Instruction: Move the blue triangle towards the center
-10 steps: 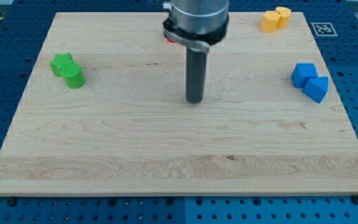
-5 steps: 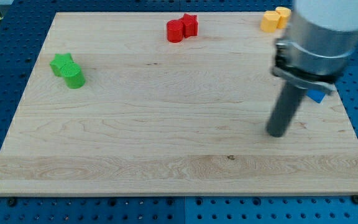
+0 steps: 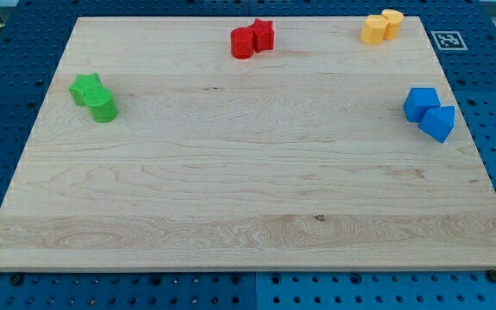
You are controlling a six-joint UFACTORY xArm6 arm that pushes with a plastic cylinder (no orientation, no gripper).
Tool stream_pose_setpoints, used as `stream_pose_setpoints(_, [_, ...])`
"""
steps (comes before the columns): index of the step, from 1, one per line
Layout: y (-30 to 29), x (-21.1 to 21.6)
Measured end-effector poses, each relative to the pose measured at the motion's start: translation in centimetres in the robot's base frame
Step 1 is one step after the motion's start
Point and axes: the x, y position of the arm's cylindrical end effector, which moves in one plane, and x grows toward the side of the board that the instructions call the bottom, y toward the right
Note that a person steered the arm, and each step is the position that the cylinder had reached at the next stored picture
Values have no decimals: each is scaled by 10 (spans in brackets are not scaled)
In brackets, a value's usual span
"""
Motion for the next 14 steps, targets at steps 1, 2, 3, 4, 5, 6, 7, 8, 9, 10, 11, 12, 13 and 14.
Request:
stream_pose_setpoints(1, [0, -9])
stream_pose_setpoints(2, [0, -59])
stream_pose_setpoints(3, [0, -92])
stream_pose_setpoints(4, [-30, -107])
stream_pose_setpoints(5, [-73, -99])
stream_pose_setpoints(6, [-87, -90])
stream_pose_setpoints(7, [-89, -86])
stream_pose_setpoints(8, [-111, -77])
stream_pose_setpoints(9, [-134, -75])
stream_pose_setpoints(10, [-158, -74])
stream_pose_setpoints(11, [-165, -80])
stream_pose_setpoints(12, [-165, -103])
stream_pose_setpoints(13, [-173, -110])
stream_pose_setpoints(14, [-197, -109])
